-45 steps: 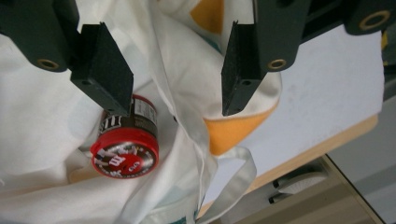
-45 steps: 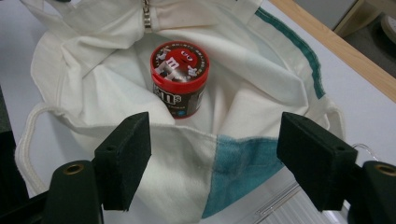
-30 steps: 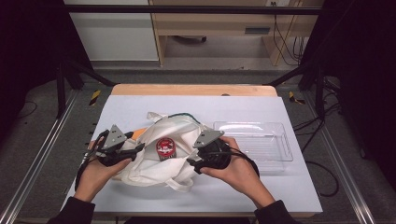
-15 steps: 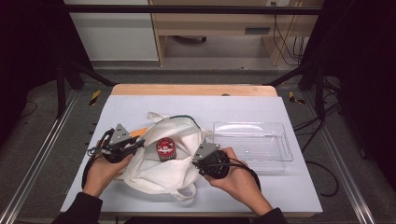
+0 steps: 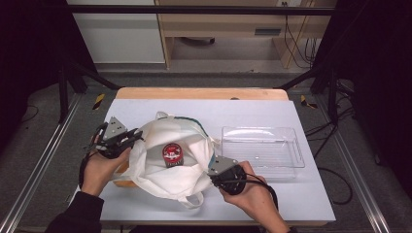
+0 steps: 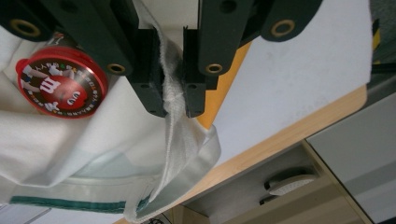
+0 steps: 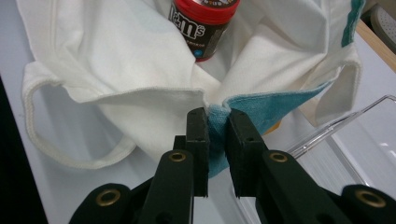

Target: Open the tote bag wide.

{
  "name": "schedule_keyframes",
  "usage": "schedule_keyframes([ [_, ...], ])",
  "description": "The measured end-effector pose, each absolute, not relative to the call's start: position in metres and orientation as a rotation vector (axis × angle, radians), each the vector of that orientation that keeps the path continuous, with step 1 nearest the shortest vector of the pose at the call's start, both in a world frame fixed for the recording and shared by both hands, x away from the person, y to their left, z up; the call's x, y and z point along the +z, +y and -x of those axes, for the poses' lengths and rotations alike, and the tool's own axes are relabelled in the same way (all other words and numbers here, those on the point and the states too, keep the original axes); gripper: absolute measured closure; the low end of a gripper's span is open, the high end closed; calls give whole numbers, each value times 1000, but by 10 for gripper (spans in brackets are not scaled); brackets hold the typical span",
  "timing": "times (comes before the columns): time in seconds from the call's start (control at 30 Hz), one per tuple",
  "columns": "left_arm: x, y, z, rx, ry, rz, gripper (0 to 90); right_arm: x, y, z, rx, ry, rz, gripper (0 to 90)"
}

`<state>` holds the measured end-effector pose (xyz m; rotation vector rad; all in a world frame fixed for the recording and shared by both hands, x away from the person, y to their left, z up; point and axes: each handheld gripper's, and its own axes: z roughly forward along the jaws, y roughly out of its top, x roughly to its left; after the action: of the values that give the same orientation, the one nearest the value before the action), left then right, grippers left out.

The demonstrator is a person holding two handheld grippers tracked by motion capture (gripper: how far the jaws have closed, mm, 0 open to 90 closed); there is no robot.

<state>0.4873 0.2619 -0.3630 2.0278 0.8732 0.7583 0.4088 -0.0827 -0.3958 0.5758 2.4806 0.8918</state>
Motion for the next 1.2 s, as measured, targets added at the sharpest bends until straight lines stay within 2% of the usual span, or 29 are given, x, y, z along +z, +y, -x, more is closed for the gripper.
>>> schedule_keyframes([
  [0.23, -385, 267, -497, 729, 923, -2053, 806, -411, -89, -398, 896, 2479, -590, 806],
  [0.77, -428, 272, -512, 668, 1010, -2072, 807, -440, -104, -398, 926, 2478, -667, 810],
  [1.2, -426, 282, -515, 715, 1044, -2042, 809, -439, -108, -395, 913, 2484, -671, 812],
])
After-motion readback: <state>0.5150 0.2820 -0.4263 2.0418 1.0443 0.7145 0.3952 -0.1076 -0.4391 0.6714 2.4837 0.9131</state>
